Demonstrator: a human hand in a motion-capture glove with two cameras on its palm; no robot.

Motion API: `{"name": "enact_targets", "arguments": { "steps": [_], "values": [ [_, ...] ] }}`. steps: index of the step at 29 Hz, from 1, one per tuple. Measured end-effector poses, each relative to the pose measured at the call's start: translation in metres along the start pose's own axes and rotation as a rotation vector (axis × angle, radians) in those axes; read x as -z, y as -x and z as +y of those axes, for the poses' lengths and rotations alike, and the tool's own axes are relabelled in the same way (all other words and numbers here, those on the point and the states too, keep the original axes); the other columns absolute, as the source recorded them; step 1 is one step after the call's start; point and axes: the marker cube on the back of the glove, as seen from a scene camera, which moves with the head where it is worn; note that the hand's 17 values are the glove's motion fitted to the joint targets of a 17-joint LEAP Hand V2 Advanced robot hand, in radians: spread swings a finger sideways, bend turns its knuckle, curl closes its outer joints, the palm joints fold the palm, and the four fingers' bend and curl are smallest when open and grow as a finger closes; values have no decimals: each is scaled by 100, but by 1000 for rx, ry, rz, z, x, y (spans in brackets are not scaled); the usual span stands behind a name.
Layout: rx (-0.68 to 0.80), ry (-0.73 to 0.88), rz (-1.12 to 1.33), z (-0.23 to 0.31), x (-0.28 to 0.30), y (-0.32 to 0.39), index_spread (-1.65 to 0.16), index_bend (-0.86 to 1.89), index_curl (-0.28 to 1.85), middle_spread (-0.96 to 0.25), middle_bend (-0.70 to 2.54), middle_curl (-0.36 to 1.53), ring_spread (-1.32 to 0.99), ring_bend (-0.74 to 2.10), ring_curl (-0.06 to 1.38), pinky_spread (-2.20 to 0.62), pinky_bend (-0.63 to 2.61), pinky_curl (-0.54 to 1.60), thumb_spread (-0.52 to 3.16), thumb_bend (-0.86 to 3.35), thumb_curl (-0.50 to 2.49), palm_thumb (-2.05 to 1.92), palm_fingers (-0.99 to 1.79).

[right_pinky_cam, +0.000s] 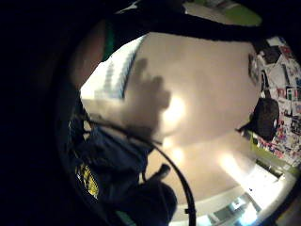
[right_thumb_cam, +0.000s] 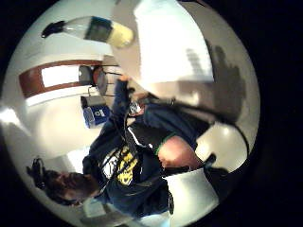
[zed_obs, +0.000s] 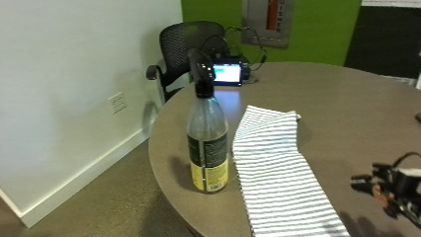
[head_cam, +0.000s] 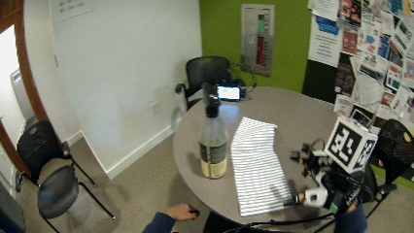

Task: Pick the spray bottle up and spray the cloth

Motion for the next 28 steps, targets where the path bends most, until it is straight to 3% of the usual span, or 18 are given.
{"name": "enact_targets", "arguments": {
  "steps": [4, 8, 16, 28],
  "values": [
    [-32, 134, 30, 41, -17, -2, -43, 24, 41, -1, 14, 28, 4, 20, 27, 29, 47, 36, 94, -6, 44, 38, 16],
    [-85, 128, 39, 57, -11, -6, -43, 22, 38, -1, 21, 29, 4, 23, 28, 31, 39, 32, 96, -3, 43, 41, 31],
    [-129, -52, 91, 23, 12, -10, -43, 20, 39, -1, 19, 31, 3, 21, 29, 31, 33, 32, 102, -1, 41, 49, 36],
    [-92, 20, 137, 7, 9, -4, -43, 20, 38, -2, 16, 29, 3, 17, 27, 32, 33, 33, 111, -2, 38, 52, 34]
  ]
}}
